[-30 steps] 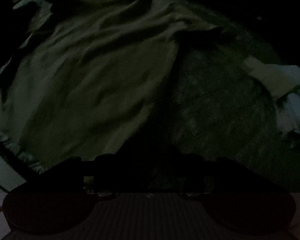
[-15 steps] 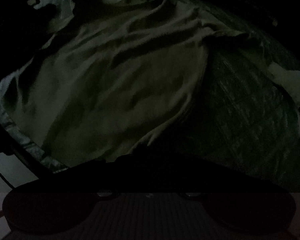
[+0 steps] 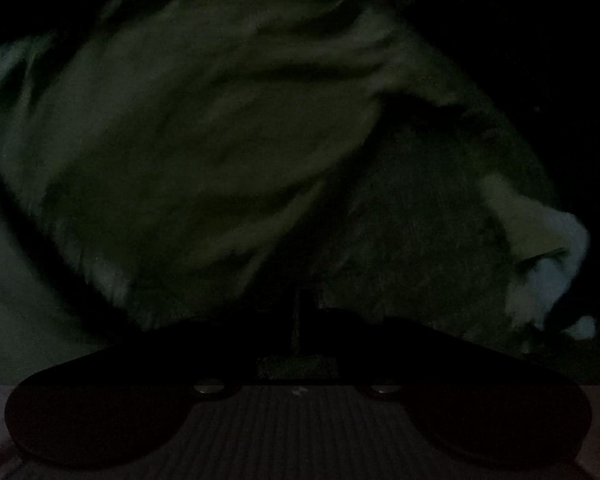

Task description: Fold clothes

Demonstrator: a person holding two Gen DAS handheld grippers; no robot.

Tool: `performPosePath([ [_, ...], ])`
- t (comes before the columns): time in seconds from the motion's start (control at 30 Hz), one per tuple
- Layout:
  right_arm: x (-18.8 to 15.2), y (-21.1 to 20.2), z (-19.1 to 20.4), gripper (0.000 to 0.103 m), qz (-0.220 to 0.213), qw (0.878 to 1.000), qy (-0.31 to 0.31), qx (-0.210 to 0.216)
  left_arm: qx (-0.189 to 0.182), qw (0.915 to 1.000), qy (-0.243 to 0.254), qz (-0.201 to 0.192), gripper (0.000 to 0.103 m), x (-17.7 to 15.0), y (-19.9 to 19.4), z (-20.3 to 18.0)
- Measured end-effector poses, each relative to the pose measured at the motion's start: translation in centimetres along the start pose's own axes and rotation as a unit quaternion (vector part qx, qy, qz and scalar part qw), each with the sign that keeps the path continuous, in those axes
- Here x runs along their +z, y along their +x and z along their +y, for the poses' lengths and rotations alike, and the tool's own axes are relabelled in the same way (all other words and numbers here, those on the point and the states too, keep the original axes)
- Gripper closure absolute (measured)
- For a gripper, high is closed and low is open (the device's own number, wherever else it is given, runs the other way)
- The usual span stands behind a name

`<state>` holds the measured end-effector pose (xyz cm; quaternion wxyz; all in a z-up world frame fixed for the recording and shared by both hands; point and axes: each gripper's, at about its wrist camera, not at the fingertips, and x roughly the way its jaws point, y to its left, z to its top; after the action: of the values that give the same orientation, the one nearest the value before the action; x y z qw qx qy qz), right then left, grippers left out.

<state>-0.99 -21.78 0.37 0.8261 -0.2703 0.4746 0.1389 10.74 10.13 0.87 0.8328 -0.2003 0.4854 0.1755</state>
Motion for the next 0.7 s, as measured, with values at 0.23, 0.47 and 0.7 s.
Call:
performPosePath([
  [0.23, 2.6, 2.5, 1.4, 0.081, -0.051, 0.997, 0.030, 0.057, 0.010, 0.9999, -0.007, -0.003, 0.001, 0.4, 0.1, 0.6],
  [0.47, 0.1, 4.8, 0.3, 0.048, 0.057, 0.992, 0.050, 0.100, 0.014, 0.9995, -0.028, -0.009, 0.001, 0.9, -0.2, 1.9],
  [0.7, 0.7, 3.7, -10.6, 0.031, -0.050, 0.941, 0.323, 0.091, 0.021, 0.9988, -0.044, 0.002, 0.001, 1.9, 0.8, 2.4],
])
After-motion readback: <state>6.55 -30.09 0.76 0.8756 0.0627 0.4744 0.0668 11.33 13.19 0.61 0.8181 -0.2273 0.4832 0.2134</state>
